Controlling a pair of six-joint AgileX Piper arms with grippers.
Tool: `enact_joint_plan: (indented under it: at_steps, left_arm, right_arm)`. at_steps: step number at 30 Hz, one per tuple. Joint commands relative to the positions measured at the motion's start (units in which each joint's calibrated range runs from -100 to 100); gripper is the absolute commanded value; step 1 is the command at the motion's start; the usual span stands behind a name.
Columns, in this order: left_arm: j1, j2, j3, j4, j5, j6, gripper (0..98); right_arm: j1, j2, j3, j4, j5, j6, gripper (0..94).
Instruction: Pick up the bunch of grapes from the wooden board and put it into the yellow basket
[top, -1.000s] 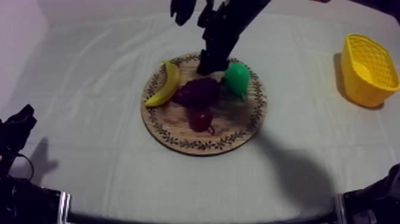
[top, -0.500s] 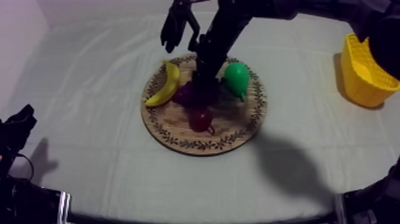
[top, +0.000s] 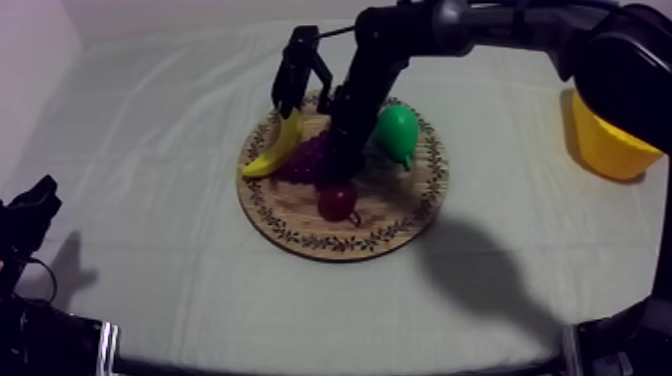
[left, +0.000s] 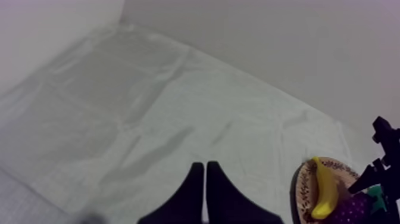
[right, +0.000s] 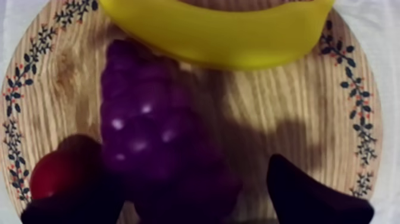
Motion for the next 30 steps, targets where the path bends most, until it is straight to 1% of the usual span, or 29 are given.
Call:
enact_joint_plan:
  at_steps: [1,7,14,16,19,23,30]
  left_arm:
    - [-0.03,0.05,0.00,0.00,-0.01,-0.01,0.1]
    - [-0.03,0.05,0.00,0.00,-0.01,-0.01,0.1]
    - [-0.03,0.05,0.00,0.00,-0.01,-0.01,0.1]
    - [-0.03,0.05,0.00,0.00,-0.01,-0.01,0.1]
    - [-0.03,0.05,0.00,0.00,-0.01,-0.01,0.1]
    - [-0.03,0.05,0.00,0.00,-0.01,-0.01,0.1]
    - [-0.03,0.05,0.00,0.00,-0.01,-0.01,0.1]
  right_arm:
    - [-0.04,0.29,-0.03,-0.22,-0.05,0.18,63.8]
    - [-0.21,1.05,-0.47,-0.41,-0.38,0.74,52.5]
    - [0.05,0.51,-1.37,-0.84,0.04,1.79,31.9]
    - [0.19,-0.11,-1.28,-0.72,0.53,2.00,27.9]
    - [0.54,-1.78,-0.63,-0.60,1.34,2.18,25.7]
    - [1.40,-5.64,1.17,-0.55,2.28,2.32,25.5]
    - [4.71,-16.36,7.33,-0.72,3.49,2.29,26.2]
